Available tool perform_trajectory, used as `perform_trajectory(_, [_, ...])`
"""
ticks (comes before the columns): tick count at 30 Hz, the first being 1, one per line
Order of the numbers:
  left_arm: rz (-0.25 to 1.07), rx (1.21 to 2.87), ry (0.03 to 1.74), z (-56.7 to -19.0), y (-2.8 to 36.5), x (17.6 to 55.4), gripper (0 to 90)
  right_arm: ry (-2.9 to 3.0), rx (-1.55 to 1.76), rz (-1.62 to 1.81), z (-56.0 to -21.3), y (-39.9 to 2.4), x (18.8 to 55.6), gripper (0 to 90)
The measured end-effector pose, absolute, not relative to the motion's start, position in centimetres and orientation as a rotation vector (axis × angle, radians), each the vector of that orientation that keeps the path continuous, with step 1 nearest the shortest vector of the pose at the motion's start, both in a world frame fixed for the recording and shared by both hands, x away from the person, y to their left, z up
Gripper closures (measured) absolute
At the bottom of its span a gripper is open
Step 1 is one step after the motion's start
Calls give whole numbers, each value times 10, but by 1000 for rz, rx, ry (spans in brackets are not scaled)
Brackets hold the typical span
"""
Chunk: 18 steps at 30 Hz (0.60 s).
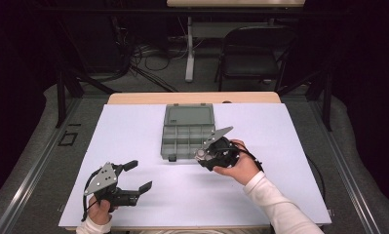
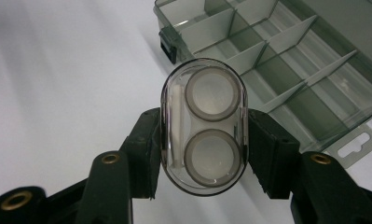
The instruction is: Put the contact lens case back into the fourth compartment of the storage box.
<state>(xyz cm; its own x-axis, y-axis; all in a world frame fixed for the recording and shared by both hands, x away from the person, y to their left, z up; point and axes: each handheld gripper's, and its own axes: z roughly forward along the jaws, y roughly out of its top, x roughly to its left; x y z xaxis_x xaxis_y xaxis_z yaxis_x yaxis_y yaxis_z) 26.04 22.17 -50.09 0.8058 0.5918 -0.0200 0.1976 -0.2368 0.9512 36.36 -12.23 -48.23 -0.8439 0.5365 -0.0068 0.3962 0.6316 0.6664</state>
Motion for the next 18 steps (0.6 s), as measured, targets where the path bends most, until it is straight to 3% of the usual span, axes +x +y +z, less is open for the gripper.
perform_trajectory(18, [412,1804,608,-501,222,261,159,2596,805,1038,-475,-123,389,486])
